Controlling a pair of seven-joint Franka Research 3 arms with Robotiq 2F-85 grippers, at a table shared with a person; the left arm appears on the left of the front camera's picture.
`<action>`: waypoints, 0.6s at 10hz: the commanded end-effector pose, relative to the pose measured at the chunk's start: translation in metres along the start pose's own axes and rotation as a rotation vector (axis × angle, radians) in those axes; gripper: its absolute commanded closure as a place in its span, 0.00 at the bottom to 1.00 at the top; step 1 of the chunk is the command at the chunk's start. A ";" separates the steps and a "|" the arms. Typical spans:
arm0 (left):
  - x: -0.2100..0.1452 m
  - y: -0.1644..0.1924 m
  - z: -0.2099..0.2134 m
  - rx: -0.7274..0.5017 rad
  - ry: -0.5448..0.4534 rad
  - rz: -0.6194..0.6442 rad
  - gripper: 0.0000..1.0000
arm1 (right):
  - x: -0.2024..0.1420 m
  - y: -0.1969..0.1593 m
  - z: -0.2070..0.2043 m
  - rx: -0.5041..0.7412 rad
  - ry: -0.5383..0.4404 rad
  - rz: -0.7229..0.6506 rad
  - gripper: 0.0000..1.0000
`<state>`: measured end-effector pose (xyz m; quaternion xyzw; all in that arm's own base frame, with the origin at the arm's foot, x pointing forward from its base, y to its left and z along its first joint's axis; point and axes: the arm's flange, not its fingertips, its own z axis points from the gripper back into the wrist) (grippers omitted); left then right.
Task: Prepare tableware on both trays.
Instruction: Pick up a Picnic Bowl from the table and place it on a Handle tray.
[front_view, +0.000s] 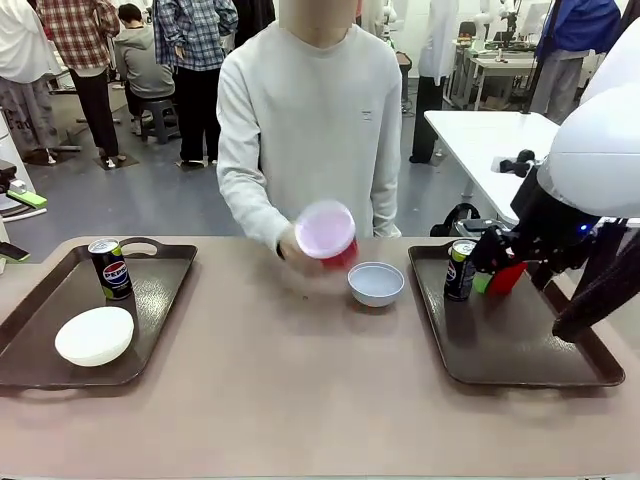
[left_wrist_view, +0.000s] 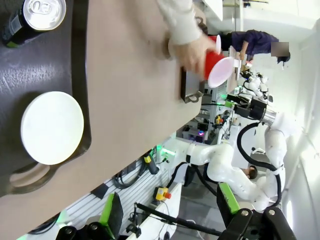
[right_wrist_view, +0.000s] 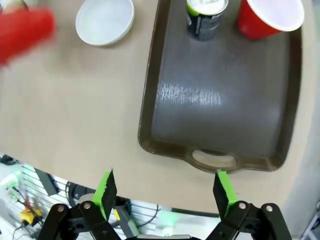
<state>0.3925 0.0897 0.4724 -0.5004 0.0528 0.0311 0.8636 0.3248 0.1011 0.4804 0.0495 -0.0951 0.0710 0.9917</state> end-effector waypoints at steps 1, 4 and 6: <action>-0.002 -0.001 0.002 -0.013 0.000 -0.007 0.00 | 0.015 0.000 -0.011 0.049 0.055 0.025 0.00; -0.002 -0.001 0.002 -0.013 0.000 -0.007 0.00 | 0.021 -0.002 -0.016 0.057 0.069 0.017 0.00; -0.002 -0.001 0.002 -0.013 0.000 -0.007 0.00 | 0.041 0.011 -0.023 0.059 0.052 -0.036 0.00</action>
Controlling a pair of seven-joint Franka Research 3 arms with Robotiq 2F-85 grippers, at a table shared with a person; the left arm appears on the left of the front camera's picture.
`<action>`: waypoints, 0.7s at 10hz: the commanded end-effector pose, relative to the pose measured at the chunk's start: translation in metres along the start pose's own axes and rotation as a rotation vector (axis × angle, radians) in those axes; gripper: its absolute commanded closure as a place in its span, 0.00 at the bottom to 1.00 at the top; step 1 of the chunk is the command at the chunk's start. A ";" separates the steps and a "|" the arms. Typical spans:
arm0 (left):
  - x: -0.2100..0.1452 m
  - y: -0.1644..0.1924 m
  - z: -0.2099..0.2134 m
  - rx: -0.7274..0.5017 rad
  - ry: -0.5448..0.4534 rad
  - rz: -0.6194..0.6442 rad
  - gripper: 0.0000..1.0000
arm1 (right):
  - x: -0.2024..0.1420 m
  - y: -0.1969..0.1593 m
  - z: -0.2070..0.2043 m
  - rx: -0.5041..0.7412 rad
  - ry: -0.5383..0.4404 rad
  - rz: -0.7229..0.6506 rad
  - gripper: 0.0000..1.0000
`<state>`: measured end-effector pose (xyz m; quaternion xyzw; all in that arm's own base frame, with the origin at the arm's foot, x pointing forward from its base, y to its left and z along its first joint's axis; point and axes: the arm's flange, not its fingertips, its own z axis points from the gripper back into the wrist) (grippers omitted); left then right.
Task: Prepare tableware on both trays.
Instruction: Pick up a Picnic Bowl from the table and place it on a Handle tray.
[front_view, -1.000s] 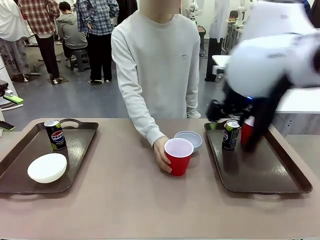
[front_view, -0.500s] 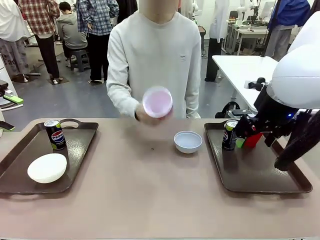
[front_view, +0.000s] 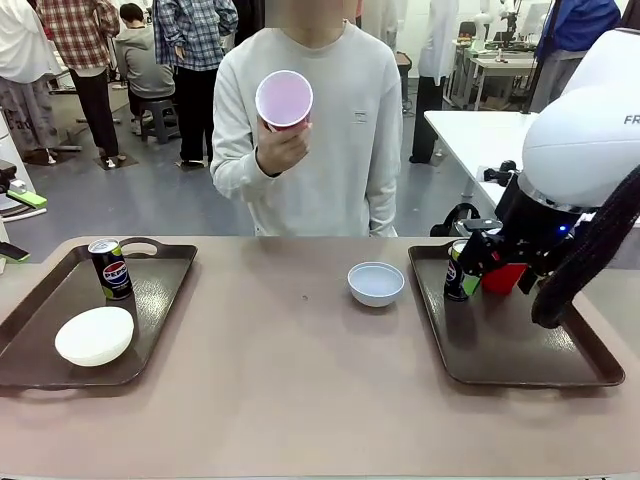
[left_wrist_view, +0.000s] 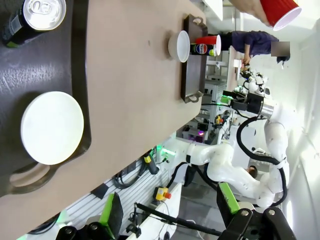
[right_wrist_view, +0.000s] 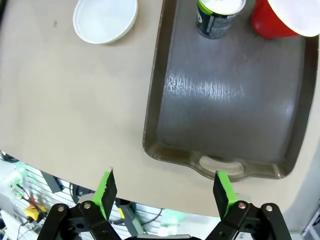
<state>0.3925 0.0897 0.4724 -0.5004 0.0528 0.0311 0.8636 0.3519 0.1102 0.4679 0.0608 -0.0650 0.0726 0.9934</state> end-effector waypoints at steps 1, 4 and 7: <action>-0.002 -0.001 0.002 -0.013 0.001 -0.007 0.00 | 0.038 0.020 -0.013 -0.006 -0.016 -0.077 0.00; -0.002 -0.001 0.002 -0.013 0.001 -0.007 0.00 | 0.104 0.063 -0.045 -0.039 0.051 -0.077 0.00; -0.002 -0.001 0.002 -0.013 0.001 -0.007 0.00 | 0.165 0.096 -0.089 -0.127 -0.014 -0.111 0.00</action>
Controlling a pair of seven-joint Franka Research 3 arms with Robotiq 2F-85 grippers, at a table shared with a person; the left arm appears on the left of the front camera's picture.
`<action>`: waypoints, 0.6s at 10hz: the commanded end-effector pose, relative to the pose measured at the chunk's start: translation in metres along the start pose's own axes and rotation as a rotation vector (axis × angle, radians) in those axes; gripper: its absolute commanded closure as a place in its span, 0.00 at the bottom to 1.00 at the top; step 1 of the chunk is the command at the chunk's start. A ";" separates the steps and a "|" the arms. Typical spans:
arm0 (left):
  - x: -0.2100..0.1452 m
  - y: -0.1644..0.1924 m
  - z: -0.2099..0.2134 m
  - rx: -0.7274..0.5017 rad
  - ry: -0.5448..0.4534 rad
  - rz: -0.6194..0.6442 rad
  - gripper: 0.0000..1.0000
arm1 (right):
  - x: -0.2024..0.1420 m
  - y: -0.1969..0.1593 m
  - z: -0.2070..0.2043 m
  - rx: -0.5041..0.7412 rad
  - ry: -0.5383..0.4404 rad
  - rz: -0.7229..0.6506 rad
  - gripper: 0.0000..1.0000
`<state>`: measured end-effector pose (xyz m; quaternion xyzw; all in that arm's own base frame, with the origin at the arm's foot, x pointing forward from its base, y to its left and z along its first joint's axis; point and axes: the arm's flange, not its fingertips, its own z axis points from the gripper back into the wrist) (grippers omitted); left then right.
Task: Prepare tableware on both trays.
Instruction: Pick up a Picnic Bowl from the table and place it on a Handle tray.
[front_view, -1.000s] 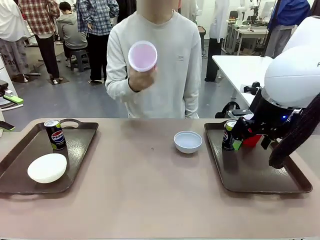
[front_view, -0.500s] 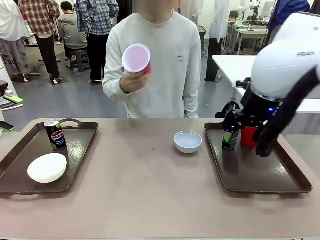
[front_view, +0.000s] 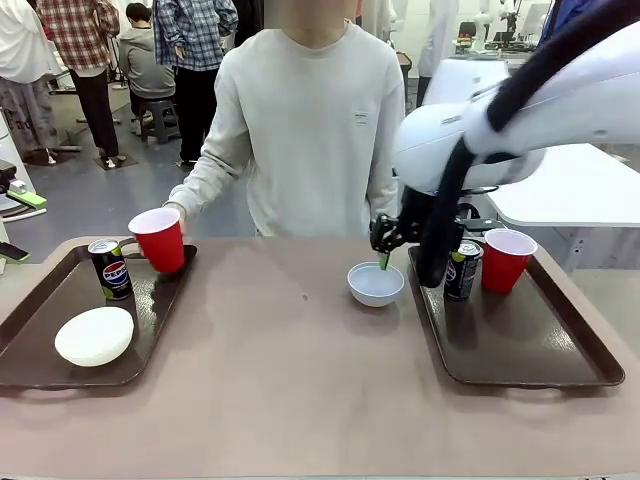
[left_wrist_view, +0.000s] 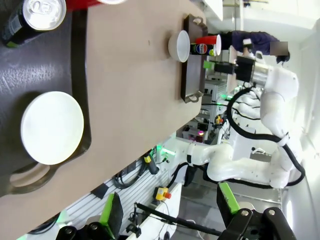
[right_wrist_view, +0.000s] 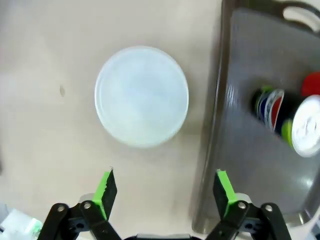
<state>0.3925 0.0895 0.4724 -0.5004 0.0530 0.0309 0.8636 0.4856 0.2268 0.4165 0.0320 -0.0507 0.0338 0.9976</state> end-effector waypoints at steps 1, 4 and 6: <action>-0.002 0.000 0.002 -0.013 0.000 -0.007 0.00 | 0.036 0.014 -0.015 -0.083 -0.052 -0.047 0.00; -0.002 0.000 0.002 -0.013 0.000 -0.007 0.00 | 0.019 0.005 -0.011 -0.030 -0.024 -0.011 0.00; -0.002 0.000 0.002 -0.013 0.000 -0.007 0.00 | 0.031 0.009 -0.015 -0.075 -0.046 -0.018 0.00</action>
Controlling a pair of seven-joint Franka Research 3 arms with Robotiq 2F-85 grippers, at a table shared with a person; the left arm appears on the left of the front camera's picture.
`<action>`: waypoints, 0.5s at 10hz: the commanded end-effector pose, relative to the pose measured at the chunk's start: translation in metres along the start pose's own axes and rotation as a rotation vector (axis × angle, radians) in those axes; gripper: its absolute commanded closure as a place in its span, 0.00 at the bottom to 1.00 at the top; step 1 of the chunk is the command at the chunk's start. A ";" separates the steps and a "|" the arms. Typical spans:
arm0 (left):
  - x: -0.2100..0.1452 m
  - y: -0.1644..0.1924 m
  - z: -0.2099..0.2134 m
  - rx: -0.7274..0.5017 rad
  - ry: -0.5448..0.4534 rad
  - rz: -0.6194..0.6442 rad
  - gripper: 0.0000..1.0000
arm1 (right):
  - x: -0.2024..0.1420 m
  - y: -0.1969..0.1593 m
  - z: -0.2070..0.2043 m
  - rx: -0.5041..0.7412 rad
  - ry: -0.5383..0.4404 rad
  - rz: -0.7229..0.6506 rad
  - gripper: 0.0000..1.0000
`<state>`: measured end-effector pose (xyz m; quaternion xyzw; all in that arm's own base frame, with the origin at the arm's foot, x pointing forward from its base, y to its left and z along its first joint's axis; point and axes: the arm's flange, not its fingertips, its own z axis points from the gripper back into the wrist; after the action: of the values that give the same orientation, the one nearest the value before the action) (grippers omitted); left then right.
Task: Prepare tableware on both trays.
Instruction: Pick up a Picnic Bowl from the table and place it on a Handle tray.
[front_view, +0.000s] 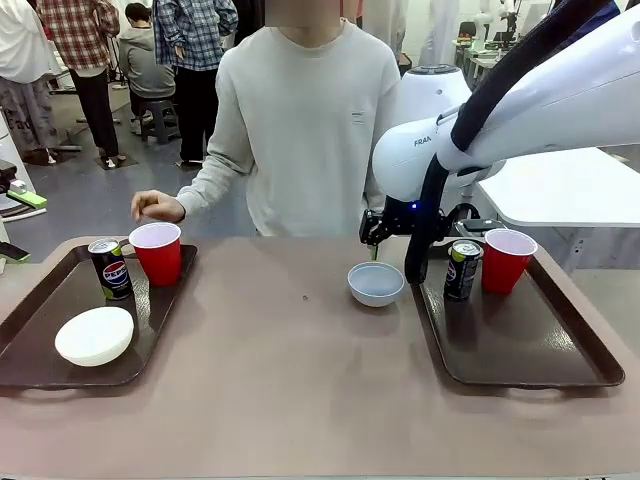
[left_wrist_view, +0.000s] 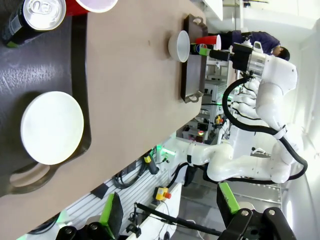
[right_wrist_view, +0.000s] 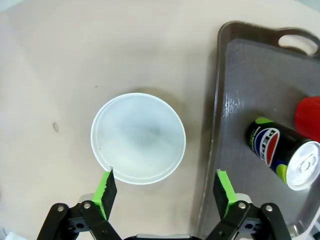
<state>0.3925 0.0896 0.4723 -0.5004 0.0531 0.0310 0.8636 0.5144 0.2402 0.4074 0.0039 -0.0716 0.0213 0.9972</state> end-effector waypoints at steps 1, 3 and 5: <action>-0.002 -0.001 0.002 -0.013 0.000 -0.007 0.00 | 0.012 -0.002 -0.014 0.038 -0.009 0.021 0.00; -0.002 -0.001 0.002 -0.013 0.000 -0.007 0.00 | 0.025 -0.001 -0.033 0.043 0.010 0.012 0.00; -0.002 -0.001 0.002 -0.013 0.000 -0.007 0.00 | 0.023 0.002 -0.044 0.066 0.030 0.058 0.00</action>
<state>0.3925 0.0896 0.4723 -0.5004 0.0531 0.0310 0.8636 0.5396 0.2394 0.3667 0.0165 -0.0579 0.0325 0.9977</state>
